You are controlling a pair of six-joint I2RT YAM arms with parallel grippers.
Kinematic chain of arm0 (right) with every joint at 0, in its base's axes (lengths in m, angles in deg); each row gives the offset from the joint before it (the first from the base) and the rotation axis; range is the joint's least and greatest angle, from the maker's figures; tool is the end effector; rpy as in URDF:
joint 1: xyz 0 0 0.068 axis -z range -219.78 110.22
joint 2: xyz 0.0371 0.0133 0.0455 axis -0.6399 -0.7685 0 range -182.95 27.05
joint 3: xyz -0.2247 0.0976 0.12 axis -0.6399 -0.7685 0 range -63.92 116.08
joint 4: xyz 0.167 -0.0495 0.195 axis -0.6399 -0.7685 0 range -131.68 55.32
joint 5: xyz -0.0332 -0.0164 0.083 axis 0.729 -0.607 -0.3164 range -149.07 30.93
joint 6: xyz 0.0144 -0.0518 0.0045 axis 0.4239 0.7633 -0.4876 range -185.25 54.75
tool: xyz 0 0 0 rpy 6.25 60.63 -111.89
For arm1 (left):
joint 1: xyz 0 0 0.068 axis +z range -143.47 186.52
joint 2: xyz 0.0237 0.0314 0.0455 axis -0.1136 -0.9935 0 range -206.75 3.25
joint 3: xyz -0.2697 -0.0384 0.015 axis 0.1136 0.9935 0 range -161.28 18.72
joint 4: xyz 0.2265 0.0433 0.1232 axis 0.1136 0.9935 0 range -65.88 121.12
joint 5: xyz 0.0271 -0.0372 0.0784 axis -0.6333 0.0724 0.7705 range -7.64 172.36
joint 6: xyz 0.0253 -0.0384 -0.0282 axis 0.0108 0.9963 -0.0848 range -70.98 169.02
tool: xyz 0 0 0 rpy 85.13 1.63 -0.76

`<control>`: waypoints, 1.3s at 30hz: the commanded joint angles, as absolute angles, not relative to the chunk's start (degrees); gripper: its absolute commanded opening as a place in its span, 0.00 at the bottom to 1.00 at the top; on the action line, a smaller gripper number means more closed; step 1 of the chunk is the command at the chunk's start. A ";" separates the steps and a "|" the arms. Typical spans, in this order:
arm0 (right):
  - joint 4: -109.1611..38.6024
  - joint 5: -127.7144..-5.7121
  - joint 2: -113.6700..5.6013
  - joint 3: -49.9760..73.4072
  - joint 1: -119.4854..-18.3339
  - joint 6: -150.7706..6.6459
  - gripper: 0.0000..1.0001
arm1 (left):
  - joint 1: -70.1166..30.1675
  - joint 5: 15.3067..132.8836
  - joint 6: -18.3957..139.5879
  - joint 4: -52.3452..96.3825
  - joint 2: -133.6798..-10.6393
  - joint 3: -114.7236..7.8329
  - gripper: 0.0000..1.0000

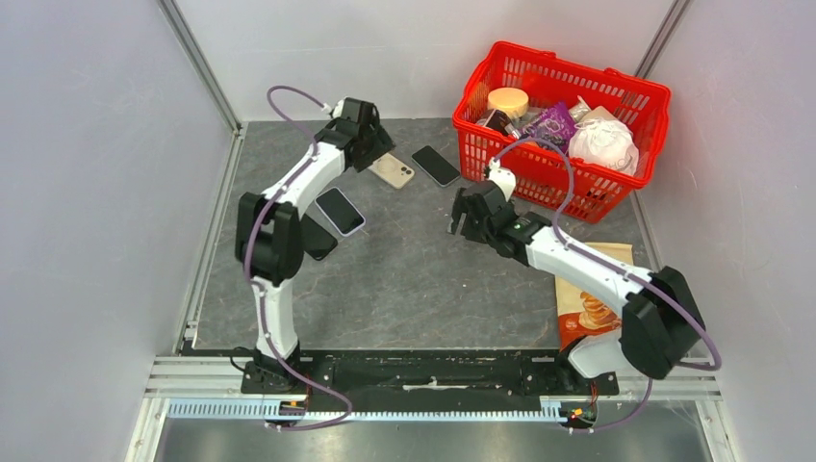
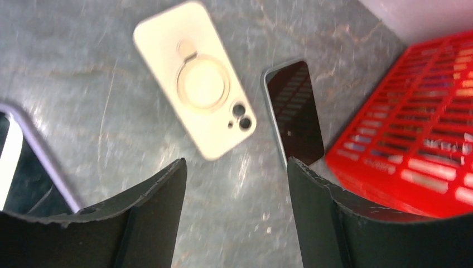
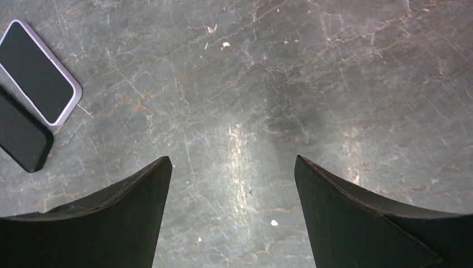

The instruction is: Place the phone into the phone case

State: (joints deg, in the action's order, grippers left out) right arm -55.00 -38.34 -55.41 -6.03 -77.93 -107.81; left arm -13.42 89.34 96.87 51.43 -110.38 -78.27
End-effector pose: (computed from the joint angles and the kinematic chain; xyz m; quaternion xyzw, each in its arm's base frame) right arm 0.2508 0.1811 0.2522 0.1040 0.9051 0.1177 0.3951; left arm 0.4306 -0.1516 0.2669 -0.2447 0.8857 -0.1713 0.3554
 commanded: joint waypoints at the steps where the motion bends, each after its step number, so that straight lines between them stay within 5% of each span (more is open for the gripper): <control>1: -56.28 -39.70 -48.86 -9.41 -77.99 -108.05 0.88 | -13.16 94.41 94.72 55.18 -121.19 -93.58 0.71; 16: -59.48 -41.30 -36.68 -15.23 -77.96 -107.64 0.88 | -13.66 98.87 86.99 42.06 -140.44 -109.81 0.72; 27: -58.84 -41.56 -39.24 -14.70 -78.00 -106.54 0.88 | -14.20 96.89 92.59 35.36 -146.27 -112.86 0.54; 39: -58.79 -44.12 -42.27 -11.98 -77.99 -105.44 0.88 | -14.27 102.73 109.26 48.36 -147.80 -113.42 0.44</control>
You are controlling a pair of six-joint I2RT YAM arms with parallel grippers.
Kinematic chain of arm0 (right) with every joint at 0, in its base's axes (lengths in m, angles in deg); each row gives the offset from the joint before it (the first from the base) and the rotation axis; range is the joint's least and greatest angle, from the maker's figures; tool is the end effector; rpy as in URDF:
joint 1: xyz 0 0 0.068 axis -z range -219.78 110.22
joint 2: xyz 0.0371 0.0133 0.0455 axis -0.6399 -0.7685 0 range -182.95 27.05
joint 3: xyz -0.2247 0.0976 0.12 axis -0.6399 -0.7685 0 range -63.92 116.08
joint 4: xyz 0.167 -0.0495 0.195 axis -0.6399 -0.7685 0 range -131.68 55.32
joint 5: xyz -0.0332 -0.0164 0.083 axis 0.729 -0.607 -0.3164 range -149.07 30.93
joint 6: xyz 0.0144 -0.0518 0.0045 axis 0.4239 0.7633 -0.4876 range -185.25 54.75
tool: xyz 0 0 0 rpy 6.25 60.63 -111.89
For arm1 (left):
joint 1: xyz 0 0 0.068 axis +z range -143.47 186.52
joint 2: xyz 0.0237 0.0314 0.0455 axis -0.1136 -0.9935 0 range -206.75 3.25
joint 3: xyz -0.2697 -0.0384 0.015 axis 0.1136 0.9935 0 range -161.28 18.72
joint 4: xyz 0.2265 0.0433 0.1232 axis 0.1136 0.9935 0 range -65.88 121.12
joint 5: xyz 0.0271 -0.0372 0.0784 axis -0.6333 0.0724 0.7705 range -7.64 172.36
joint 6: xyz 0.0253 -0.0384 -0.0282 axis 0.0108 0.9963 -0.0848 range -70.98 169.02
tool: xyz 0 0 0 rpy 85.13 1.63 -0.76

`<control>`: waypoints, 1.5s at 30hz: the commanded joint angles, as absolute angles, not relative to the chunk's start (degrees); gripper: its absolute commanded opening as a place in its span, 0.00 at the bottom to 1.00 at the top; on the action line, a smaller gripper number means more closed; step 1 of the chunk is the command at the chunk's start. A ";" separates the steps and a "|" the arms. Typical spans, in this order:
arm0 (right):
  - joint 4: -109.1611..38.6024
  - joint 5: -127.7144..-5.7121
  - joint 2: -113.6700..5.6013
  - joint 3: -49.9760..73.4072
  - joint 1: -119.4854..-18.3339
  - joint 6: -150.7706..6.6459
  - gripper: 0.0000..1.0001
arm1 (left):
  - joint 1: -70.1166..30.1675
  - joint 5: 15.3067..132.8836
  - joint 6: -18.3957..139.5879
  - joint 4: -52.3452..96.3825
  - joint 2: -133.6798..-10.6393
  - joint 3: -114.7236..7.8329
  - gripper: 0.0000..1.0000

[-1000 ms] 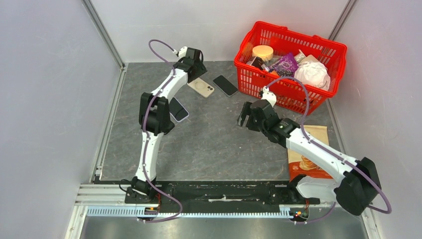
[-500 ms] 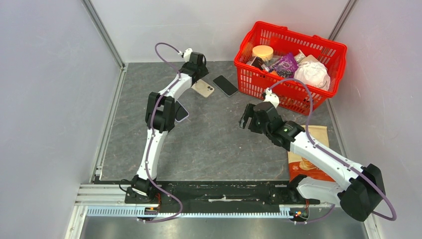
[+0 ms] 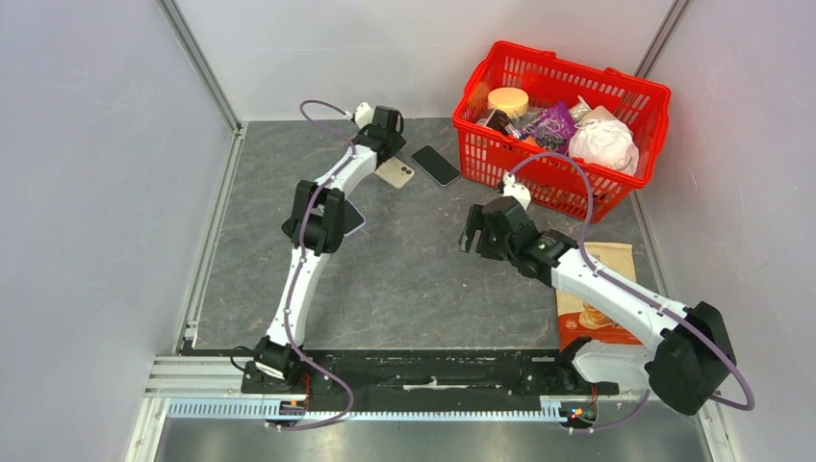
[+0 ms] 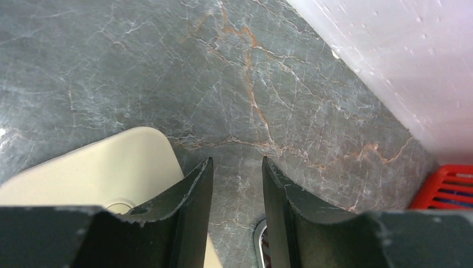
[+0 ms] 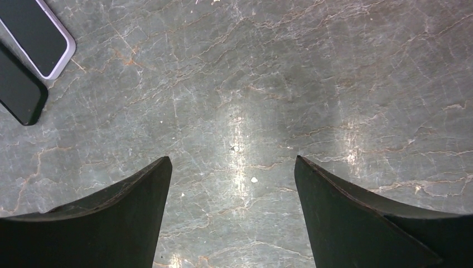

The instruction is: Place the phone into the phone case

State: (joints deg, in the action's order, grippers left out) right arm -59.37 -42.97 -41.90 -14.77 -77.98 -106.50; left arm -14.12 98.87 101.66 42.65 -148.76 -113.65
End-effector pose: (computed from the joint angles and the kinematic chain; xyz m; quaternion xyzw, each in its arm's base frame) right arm 0.2050 0.1489 0.2575 0.0785 0.9113 0.1454 0.3771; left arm 0.5548 -0.1982 0.1448 -0.3057 0.8383 -0.1545 0.4242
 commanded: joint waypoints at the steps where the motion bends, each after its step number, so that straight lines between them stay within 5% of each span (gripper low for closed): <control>1: -58.77 -44.30 -42.39 -11.87 -77.97 -105.48 0.88 | -14.29 103.05 109.92 48.95 -146.82 -111.87 0.43; 14: -57.45 -47.72 -39.61 -14.89 -77.99 -108.02 0.88 | -16.18 100.14 106.80 42.09 -123.24 -75.52 0.40; 20: -57.71 -48.33 -36.63 -17.38 -78.01 -108.58 0.88 | -18.67 101.16 99.29 42.90 -114.51 -67.97 0.44; 30: -58.04 -48.72 -34.62 -18.54 -78.02 -108.42 0.88 | -18.81 106.47 92.36 50.24 -109.47 -67.20 0.73; 45: -59.47 -49.08 -30.99 -20.57 -78.01 -108.34 0.89 | -18.27 103.65 90.26 53.03 -118.66 -72.33 0.75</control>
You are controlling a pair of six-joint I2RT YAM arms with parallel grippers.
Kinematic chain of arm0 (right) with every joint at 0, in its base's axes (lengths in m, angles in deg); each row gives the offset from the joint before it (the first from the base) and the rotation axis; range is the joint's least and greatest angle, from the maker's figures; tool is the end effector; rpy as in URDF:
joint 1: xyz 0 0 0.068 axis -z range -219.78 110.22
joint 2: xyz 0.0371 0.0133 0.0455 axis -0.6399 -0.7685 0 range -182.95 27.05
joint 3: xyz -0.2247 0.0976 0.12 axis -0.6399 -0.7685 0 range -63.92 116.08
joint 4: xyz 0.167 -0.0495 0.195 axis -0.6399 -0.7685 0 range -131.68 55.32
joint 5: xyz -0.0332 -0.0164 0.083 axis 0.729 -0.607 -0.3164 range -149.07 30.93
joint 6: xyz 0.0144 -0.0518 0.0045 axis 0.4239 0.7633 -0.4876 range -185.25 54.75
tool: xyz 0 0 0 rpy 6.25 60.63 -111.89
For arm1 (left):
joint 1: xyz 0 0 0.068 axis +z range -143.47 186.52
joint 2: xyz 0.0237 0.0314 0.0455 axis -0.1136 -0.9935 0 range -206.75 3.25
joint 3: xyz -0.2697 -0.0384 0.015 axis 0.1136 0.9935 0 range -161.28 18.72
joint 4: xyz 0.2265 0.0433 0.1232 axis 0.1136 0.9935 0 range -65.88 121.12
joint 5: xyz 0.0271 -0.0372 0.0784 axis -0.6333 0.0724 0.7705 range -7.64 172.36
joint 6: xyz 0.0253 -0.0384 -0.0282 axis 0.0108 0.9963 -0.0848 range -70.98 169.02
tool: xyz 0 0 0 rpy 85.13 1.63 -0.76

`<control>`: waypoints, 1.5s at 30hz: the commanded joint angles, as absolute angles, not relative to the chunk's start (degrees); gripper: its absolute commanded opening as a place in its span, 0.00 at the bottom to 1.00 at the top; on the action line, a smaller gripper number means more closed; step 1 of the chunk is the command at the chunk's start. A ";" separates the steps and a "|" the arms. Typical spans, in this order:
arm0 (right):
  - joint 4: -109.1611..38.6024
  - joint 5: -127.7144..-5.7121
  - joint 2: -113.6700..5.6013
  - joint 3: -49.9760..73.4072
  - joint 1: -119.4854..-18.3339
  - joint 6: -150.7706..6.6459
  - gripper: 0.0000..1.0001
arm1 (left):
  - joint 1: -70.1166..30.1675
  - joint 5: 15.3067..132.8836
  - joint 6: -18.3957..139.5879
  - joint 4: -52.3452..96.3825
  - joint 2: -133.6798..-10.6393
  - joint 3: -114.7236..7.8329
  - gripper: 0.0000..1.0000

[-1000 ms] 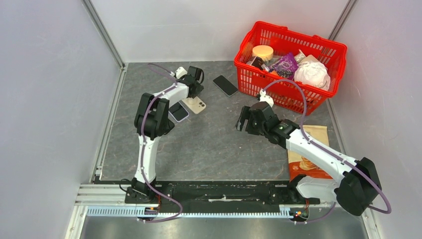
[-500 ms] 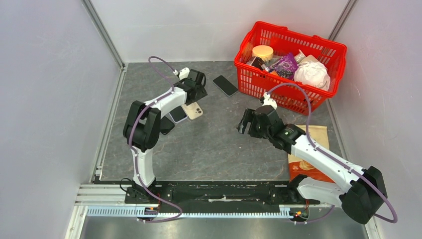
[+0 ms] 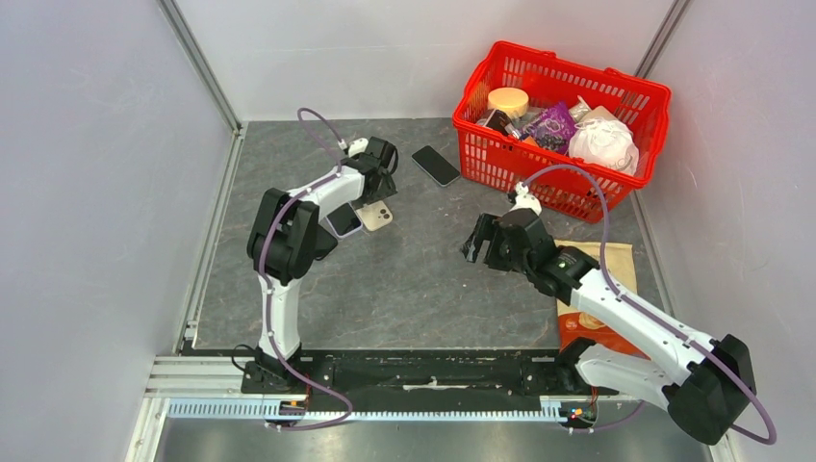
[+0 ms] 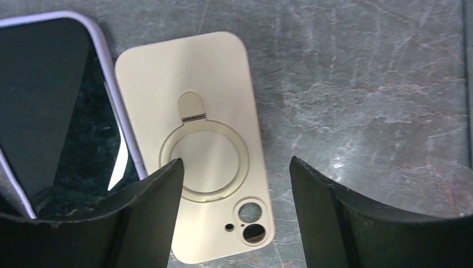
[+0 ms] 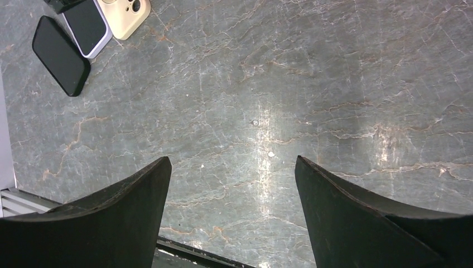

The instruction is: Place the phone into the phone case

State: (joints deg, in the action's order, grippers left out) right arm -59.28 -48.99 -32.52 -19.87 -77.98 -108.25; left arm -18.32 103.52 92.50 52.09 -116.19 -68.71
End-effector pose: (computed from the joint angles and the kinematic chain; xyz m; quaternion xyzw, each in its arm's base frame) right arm 0.1781 0.1323 0.2631 0.0749 0.9009 0.2128 0.3708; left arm 0.4074 -0.1745 0.1717 -0.2007 0.9292 0.0038 0.3103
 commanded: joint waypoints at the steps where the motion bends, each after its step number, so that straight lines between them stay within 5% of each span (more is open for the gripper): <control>1: -59.58 -49.14 -30.83 -20.66 -78.02 -108.40 0.89 | -18.26 102.66 90.31 53.06 -119.27 -72.42 0.73; 25: -62.23 -48.32 -26.93 -22.04 -78.02 -108.64 0.89 | -31.80 97.48 91.40 51.61 -105.84 -54.06 0.62; 33: -61.38 -48.78 -28.03 -22.16 -78.02 -108.14 0.90 | -31.80 111.01 96.51 58.07 -100.33 -54.53 0.81; 45: -62.23 -48.44 -25.90 -22.96 -78.01 -107.88 0.94 | -31.36 110.14 95.53 57.97 -108.28 -59.54 0.92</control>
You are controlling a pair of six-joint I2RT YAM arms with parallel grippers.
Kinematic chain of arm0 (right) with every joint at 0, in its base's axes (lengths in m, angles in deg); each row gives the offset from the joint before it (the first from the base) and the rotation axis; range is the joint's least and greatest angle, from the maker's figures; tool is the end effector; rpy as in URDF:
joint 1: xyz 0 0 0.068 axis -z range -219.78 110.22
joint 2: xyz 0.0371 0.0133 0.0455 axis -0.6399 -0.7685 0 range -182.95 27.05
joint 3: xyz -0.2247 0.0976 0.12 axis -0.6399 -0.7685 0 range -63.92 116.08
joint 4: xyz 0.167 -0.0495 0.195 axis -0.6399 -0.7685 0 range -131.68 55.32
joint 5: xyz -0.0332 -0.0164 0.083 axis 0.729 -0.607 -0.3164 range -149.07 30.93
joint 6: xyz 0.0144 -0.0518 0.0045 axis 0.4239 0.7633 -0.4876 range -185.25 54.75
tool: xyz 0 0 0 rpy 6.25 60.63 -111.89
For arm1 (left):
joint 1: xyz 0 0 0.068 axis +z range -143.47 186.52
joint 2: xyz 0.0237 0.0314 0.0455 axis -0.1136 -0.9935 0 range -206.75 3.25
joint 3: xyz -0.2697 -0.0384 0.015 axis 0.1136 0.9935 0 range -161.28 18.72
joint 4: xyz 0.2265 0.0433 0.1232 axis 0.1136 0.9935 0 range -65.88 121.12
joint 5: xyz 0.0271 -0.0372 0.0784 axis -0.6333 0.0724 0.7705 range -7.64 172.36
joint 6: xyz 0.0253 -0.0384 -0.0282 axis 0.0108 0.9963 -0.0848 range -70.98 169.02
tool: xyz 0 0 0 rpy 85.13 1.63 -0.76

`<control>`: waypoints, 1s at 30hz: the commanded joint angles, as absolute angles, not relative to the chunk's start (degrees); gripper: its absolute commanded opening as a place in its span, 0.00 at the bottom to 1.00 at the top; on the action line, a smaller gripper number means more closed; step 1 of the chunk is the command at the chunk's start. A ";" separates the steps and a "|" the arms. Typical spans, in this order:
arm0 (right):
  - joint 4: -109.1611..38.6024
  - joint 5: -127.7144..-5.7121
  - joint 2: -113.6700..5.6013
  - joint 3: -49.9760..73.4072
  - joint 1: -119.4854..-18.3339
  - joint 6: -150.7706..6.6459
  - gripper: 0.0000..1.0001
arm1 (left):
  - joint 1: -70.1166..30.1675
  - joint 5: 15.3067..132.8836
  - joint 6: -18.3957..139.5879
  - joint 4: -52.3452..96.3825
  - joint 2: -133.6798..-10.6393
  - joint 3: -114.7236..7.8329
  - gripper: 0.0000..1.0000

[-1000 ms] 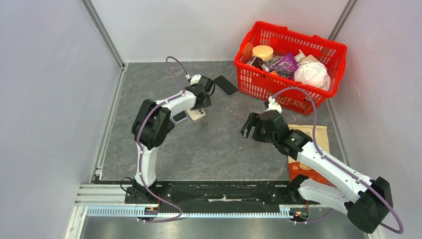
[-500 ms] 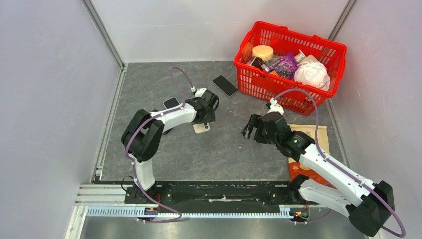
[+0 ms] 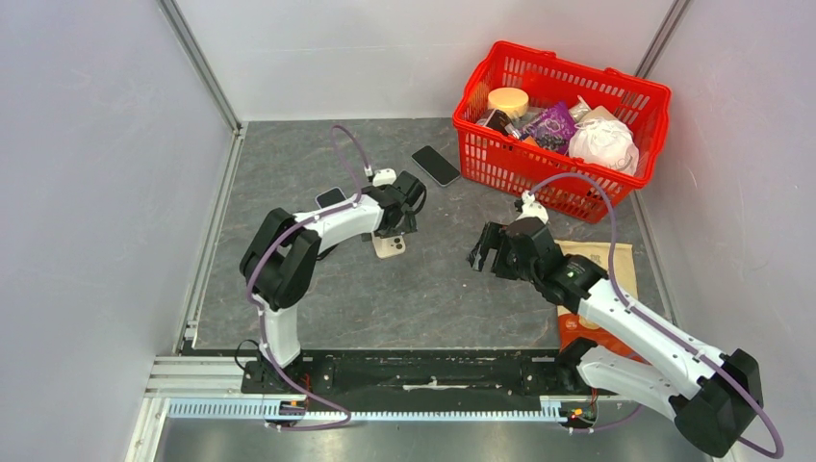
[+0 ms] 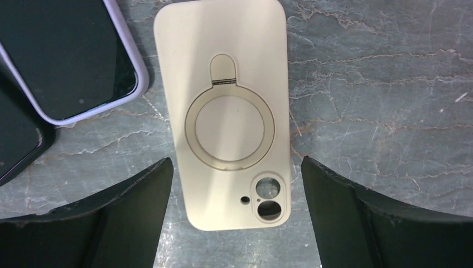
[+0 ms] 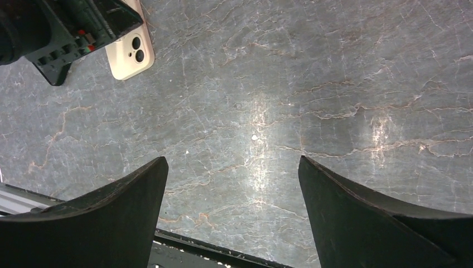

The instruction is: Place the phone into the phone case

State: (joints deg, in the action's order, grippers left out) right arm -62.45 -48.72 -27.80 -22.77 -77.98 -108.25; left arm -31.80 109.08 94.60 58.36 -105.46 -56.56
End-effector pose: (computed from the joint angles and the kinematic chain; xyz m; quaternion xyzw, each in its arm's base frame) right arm 0.1626 0.1199 0.2574 0.0751 0.9056 0.2039 0.3643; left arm 0.3100 -0.2246 0.1809 -0.1051 0.9497 0.0426 0.2918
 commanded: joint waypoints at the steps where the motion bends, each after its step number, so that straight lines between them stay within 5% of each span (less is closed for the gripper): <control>1: -62.43 -48.35 -25.58 -22.96 -78.00 -107.81 0.95 | -31.28 109.98 95.43 57.88 -108.74 -59.91 0.92; 12: -62.73 -48.28 -26.20 -23.22 -77.97 -107.52 0.96 | -29.49 106.85 95.82 55.35 -111.48 -57.80 0.92; 23: -59.65 -51.45 -31.96 -20.32 -77.88 -107.40 0.95 | -27.15 87.26 95.07 42.59 -105.71 -45.75 0.55; 30: -54.42 -58.27 -38.61 -16.72 -76.37 -109.21 0.94 | -28.16 74.65 97.30 32.52 -94.54 -33.66 0.52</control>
